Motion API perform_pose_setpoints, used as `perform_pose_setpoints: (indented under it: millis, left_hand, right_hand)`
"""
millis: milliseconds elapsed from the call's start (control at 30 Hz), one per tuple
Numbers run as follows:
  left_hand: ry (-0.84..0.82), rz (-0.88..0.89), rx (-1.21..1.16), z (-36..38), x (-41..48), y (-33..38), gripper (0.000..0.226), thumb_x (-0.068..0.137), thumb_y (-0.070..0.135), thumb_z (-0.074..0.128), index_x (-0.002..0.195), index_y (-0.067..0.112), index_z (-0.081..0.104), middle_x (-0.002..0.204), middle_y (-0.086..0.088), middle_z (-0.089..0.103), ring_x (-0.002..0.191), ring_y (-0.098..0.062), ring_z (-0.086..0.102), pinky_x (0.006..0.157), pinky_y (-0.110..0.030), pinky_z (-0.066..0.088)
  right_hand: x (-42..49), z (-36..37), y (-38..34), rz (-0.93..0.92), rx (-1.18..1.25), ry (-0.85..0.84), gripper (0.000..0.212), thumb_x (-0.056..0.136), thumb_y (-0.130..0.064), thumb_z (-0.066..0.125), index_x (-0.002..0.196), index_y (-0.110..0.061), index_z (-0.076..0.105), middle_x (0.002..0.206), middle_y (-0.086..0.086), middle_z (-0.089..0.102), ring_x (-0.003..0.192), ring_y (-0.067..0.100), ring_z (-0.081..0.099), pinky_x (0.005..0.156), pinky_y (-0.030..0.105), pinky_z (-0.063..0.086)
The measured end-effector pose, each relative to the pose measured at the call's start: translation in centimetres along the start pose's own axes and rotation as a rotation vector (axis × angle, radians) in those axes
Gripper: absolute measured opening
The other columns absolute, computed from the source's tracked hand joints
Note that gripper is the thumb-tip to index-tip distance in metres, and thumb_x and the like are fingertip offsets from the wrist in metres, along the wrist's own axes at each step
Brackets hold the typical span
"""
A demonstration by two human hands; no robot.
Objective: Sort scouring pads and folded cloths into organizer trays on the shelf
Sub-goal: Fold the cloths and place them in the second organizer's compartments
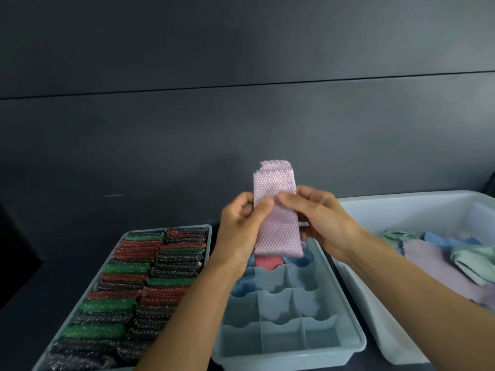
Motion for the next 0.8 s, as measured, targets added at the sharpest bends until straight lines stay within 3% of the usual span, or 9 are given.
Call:
perform_pose_setpoints:
  millis: [100, 267, 333, 433, 500, 600, 667, 733, 800]
  left_hand:
    - [-0.006, -0.021, -0.062, -0.2, 0.0, -0.3, 0.009, 0.091, 0.012, 0.066, 0.1, 0.008, 0.064, 0.092, -0.013, 0.073, 0.083, -0.023, 0.069, 0.077, -0.041, 0.056]
    - [-0.077, -0.089, -0.149, -0.7, 0.2, 0.4, 0.031, 0.095, 0.007, 0.051, 0.079, 0.025, 0.072, 0.086, -0.004, 0.068, 0.08, -0.02, 0.06, 0.068, -0.032, 0.049]
    - [-0.099, -0.192, -0.216, -1.1, 0.2, 0.4, 0.028, 0.099, 0.028, 0.044, 0.093, 0.024, 0.071, 0.09, -0.005, 0.068, 0.081, -0.02, 0.06, 0.067, -0.032, 0.05]
    - [-0.27, -0.394, -0.144, -1.6, -0.2, 0.2, 0.071, 0.085, 0.069, 0.037, 0.12, 0.015, 0.065, 0.1, -0.011, 0.071, 0.087, -0.027, 0.068, 0.058, -0.035, 0.057]
    - [-0.349, -0.381, -0.019, -1.6, -0.7, 0.3, 0.054, 0.088, 0.051, 0.052, 0.114, 0.007, 0.068, 0.092, -0.011, 0.072, 0.076, -0.021, 0.071, 0.05, -0.03, 0.056]
    - [-0.237, -0.262, 0.033, -1.8, -0.8, 0.3, 0.02, 0.09, 0.014, 0.065, 0.105, 0.002, 0.07, 0.084, -0.008, 0.072, 0.066, -0.014, 0.069, 0.048, -0.026, 0.054]
    - [-0.164, -0.153, 0.083, -2.2, -0.5, 0.0, 0.016, 0.091, 0.01, 0.065, 0.105, 0.005, 0.069, 0.085, -0.007, 0.073, 0.066, -0.014, 0.07, 0.048, -0.026, 0.053]
    - [-0.132, -0.04, 0.186, -2.3, -0.5, 0.0, 0.013, 0.093, 0.01, 0.064, 0.105, 0.009, 0.067, 0.084, -0.006, 0.074, 0.065, -0.017, 0.071, 0.047, -0.027, 0.053]
    - [-0.139, 0.027, 0.237, -2.4, -0.6, -0.1, 0.011, 0.094, 0.012, 0.063, 0.105, 0.011, 0.066, 0.083, -0.011, 0.074, 0.06, -0.023, 0.07, 0.046, -0.028, 0.054]
  right_hand:
    - [-0.2, 0.1, 0.4, -0.061, 0.024, 0.027, 0.011, 0.091, -0.007, 0.059, 0.094, -0.009, 0.069, 0.072, 0.016, 0.055, 0.064, 0.031, 0.036, 0.05, 0.035, 0.017]
    - [-0.7, 0.6, 0.3, -0.143, 0.054, 0.004, 0.043, 0.09, 0.009, 0.047, 0.069, -0.019, 0.073, 0.063, 0.012, 0.056, 0.049, 0.022, 0.034, 0.047, 0.028, 0.015]
    - [-0.6, 0.5, 0.2, -0.197, -0.049, 0.033, 0.051, 0.087, 0.016, 0.041, 0.063, -0.018, 0.071, 0.06, 0.021, 0.052, 0.053, 0.028, 0.031, 0.047, 0.032, 0.019]
    - [-0.3, 0.4, 0.4, -0.246, -0.164, 0.012, 0.058, 0.083, 0.022, 0.033, 0.06, -0.016, 0.07, 0.061, 0.02, 0.059, 0.056, 0.026, 0.044, 0.053, 0.031, 0.036]
    - [-0.6, 0.7, 0.4, -0.26, -0.22, -0.013, 0.06, 0.083, 0.022, 0.032, 0.062, -0.019, 0.07, 0.059, 0.007, 0.062, 0.052, 0.02, 0.046, 0.051, 0.024, 0.036]
    - [-0.6, 0.5, 1.0, -0.207, -0.107, -0.006, 0.043, 0.091, 0.011, 0.037, 0.08, -0.011, 0.072, 0.064, 0.003, 0.064, 0.054, 0.014, 0.052, 0.048, 0.02, 0.038]
    - [-0.1, 0.2, 1.8, -0.12, 0.013, 0.009, 0.03, 0.097, -0.021, 0.043, 0.097, -0.02, 0.073, 0.076, 0.008, 0.062, 0.066, 0.021, 0.052, 0.051, 0.026, 0.037]
    - [0.1, -0.2, 2.5, -0.037, -0.049, -0.027, 0.037, 0.086, -0.052, 0.052, 0.103, -0.024, 0.07, 0.083, 0.01, 0.063, 0.069, 0.022, 0.055, 0.054, 0.03, 0.042]
    - [-0.2, 0.1, 2.7, -0.023, -0.113, -0.135, 0.027, 0.087, -0.037, 0.064, 0.103, -0.016, 0.069, 0.078, 0.012, 0.065, 0.061, 0.02, 0.058, 0.05, 0.027, 0.046]
Point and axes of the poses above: each hand's wrist, its own x-axis towards the middle knuckle, its own z-axis out of the palm, y = z × x, the point moved 2 cm from there along x, towards the middle knuckle
